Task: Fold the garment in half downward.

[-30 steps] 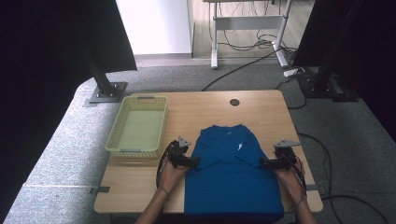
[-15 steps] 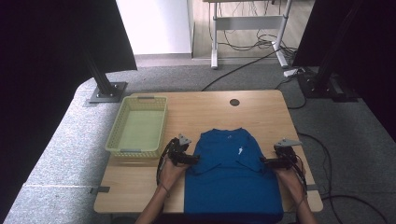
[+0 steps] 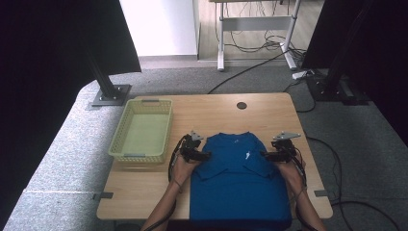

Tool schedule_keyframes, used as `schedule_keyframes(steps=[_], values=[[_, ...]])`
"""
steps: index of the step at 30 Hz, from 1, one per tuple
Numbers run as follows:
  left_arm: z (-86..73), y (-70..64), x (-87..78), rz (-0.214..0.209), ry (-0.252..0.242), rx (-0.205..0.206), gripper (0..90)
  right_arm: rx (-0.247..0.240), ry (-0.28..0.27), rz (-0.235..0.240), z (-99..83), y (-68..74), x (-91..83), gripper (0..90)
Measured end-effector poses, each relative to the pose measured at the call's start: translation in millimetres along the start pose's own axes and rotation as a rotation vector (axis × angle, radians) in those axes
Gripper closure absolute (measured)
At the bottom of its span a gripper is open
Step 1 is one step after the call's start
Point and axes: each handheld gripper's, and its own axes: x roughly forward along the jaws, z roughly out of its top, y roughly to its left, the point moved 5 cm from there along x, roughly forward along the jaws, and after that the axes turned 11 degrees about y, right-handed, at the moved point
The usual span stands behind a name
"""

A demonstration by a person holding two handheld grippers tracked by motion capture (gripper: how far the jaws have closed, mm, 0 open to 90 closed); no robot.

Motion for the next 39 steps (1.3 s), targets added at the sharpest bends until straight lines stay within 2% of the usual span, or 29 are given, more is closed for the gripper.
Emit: schedule_keyframes(steps=[3,8,11,15,20,22,24,27,31,35,39], values=[[3.7,0.7,2.7,-0.022,-0.002,-0.005,23.6,-0.011,0.006,0.000,5.8,-1.7,5.4,30.6],[11.0,-0.2,8.3,-0.022,0.007,0.016,30.4,-0.019,0.000,0.019,14.3,-4.0,14.3,36.3],[13.4,-0.9,11.1,-0.024,0.012,0.026,37.2,-0.039,-0.004,0.023,17.2,-5.1,19.2,43.3],[15.2,-1.0,10.8,-0.023,0.015,0.025,46.7,-0.066,-0.019,0.037,19.8,-4.1,22.4,57.7],[15.7,0.1,10.4,-0.038,0.004,0.012,65.9,-0.073,-0.015,0.058,17.4,-1.5,24.1,78.7],[15.5,0.1,10.5,-0.062,-0.002,0.003,75.3,-0.069,-0.017,0.072,16.3,-1.4,23.4,83.2],[15.0,1.3,10.1,-0.063,-0.010,-0.003,83.2,-0.070,-0.017,0.077,15.7,-1.2,22.4,84.2],[14.6,4.6,6.9,-0.078,-0.042,-0.019,85.9,-0.082,-0.033,0.074,16.6,-0.5,17.4,84.3],[17.7,8.1,-8.0,-0.107,-0.103,-0.037,86.5,-0.082,-0.088,0.079,20.9,0.7,0.6,84.3],[21.7,3.7,-25.2,-0.120,-0.143,-0.005,86.6,-0.085,-0.130,0.090,22.7,3.2,-19.0,84.3],[19.3,-1.0,-42.0,-0.131,-0.180,0.012,86.7,-0.085,-0.171,0.109,17.0,6.4,-39.2,84.3]])
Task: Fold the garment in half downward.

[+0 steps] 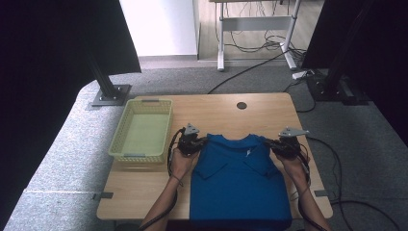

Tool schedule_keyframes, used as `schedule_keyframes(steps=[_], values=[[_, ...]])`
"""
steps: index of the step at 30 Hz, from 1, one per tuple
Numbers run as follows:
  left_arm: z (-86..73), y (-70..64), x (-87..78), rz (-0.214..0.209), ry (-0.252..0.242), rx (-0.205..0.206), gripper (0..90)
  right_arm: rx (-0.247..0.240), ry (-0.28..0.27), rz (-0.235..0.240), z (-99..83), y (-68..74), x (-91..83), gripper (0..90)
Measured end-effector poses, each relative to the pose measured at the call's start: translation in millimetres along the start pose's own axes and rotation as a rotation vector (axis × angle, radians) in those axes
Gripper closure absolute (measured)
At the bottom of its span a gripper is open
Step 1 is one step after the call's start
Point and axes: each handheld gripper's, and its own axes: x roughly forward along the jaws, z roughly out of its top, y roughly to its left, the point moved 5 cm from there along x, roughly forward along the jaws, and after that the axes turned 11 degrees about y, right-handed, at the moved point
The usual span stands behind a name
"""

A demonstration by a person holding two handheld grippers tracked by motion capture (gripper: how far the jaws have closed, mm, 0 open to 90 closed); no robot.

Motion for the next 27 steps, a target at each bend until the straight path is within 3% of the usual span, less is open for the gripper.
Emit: schedule_keyframes(steps=[5,11,15,21,27], values=[[-7.9,-9.9,-17.5,-0.037,-0.020,0.025,86.7,0.021,-0.028,0.048,-10.7,7.3,-19.8,84.3],[-27.8,-26.7,-29.1,-0.071,-0.002,0.056,86.6,0.024,0.004,0.089,-29.9,20.2,-28.1,84.3],[-47.1,-37.4,-26.7,-0.090,0.041,0.078,86.6,0.012,0.065,0.093,-46.5,28.2,-25.5,84.3],[-73.3,-44.2,-13.8,-0.076,0.124,0.099,86.6,0.010,0.153,0.113,-66.3,39.1,-18.9,84.3],[-77.3,-42.4,-6.3,-0.047,0.136,0.104,86.0,-0.005,0.215,0.101,-72.9,45.6,-11.7,83.2]])
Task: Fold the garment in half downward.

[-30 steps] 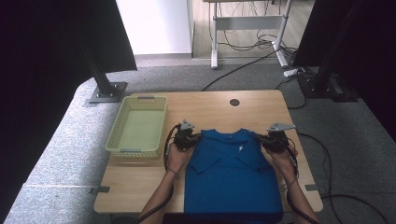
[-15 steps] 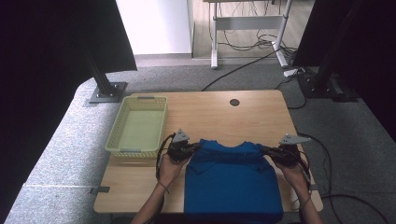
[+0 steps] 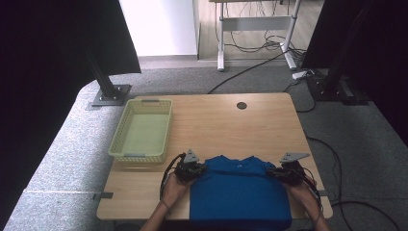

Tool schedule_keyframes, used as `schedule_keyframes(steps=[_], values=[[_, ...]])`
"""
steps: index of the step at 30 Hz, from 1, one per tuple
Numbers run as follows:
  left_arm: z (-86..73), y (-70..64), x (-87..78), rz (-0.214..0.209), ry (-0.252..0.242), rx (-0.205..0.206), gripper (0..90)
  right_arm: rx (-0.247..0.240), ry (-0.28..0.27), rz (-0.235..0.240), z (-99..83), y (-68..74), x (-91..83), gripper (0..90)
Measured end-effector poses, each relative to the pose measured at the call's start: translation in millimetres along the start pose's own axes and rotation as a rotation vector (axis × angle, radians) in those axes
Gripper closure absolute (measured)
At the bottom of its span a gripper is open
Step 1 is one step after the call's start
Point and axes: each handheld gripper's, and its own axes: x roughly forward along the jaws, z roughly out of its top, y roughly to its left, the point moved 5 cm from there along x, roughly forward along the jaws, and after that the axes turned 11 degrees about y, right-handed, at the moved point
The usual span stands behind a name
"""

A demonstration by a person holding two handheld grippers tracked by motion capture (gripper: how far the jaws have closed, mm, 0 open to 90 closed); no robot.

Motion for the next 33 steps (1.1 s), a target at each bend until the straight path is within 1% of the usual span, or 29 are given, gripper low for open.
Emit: schedule_keyframes(steps=[6,9,14,16,19,20,25,27,30,33], values=[[10.0,9.6,6.9,0.045,0.006,0.001,86.0,0.022,-0.007,-0.053,9.3,-6.8,6.9,83.6],[17.8,17.3,12.0,0.067,0.008,-0.006,85.9,0.035,-0.011,-0.076,16.8,-14.3,11.4,83.6],[31.8,32.6,21.2,0.104,0.013,-0.005,85.8,0.053,-0.011,-0.120,31.7,-28.6,19.7,83.6],[36.9,38.5,24.6,0.117,0.014,-0.011,85.8,0.060,-0.012,-0.130,37.0,-33.9,22.6,83.6],[43.1,45.9,28.5,0.127,0.018,-0.009,85.7,0.068,-0.015,-0.136,43.1,-41.1,26.0,83.6],[44.8,47.4,29.8,0.131,0.016,-0.015,85.6,0.070,-0.014,-0.136,44.6,-42.9,26.8,83.5],[47.5,52.3,32.2,0.124,0.006,-0.037,85.4,0.079,-0.021,-0.134,49.3,-48.9,29.5,83.5],[47.2,52.5,32.2,0.121,0.002,-0.041,85.3,0.082,-0.023,-0.134,49.6,-49.1,29.8,83.4],[47.0,53.1,32.1,0.113,-0.004,-0.057,85.2,0.089,-0.029,-0.132,49.2,-49.1,29.7,82.9],[47.0,53.8,31.5,0.104,-0.003,-0.064,85.2,0.085,-0.030,-0.139,49.5,-48.2,29.5,82.6]])
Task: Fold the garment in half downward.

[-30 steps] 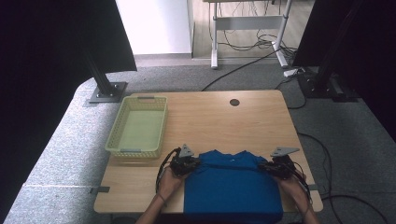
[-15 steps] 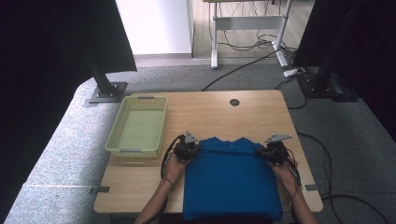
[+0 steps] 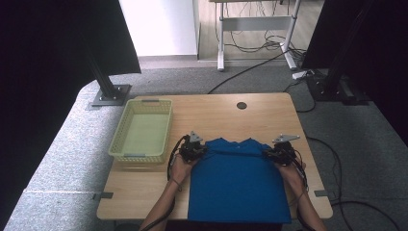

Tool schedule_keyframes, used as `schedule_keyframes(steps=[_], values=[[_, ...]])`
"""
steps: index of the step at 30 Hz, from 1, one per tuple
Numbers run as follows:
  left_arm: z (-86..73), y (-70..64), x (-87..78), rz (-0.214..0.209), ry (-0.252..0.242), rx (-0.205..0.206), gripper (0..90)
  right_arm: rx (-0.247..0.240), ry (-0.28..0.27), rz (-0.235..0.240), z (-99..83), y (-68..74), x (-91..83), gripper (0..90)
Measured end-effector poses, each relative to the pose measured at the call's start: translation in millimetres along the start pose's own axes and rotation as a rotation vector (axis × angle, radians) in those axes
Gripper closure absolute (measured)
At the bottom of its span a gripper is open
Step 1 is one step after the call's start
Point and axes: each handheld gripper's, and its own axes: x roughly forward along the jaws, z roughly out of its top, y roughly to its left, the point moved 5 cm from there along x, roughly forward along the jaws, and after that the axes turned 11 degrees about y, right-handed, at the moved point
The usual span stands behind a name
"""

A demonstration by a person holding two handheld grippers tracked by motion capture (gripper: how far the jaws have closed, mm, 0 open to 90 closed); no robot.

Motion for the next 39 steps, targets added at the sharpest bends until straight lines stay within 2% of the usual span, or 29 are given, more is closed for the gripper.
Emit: schedule_keyframes(steps=[4,8,15,21,24,30,35,39], values=[[2.1,-0.6,-4.5,0.020,-0.004,0.020,85.5,0.001,-0.024,-0.007,1.6,0.1,-4.5,83.6],[6.9,-2.2,-16.9,0.020,-0.045,0.027,85.7,0.011,-0.076,0.001,4.9,-0.2,-18.5,84.0],[11.1,-11.3,-44.4,-0.016,-0.120,0.028,85.7,-0.011,-0.134,0.020,4.9,7.7,-46.8,84.0],[-3.6,-23.0,-56.1,-0.060,-0.129,0.037,85.7,-0.014,-0.134,0.050,-11.4,17.0,-56.3,83.9],[-16.0,-28.9,-53.4,-0.085,-0.113,0.032,85.7,-0.014,-0.115,0.064,-23.4,20.9,-54.9,83.9],[-37.5,-34.4,-35.8,-0.082,-0.042,0.049,85.4,-0.008,-0.062,0.088,-42.0,25.5,-46.5,83.9],[-40.8,-36.4,-29.4,-0.069,-0.027,0.067,85.0,-0.001,-0.018,0.099,-49.8,24.8,-34.8,83.4],[-38.8,-35.5,-26.7,-0.048,-0.022,0.083,84.5,0.016,-0.023,0.113,-48.6,21.1,-32.0,83.4]])
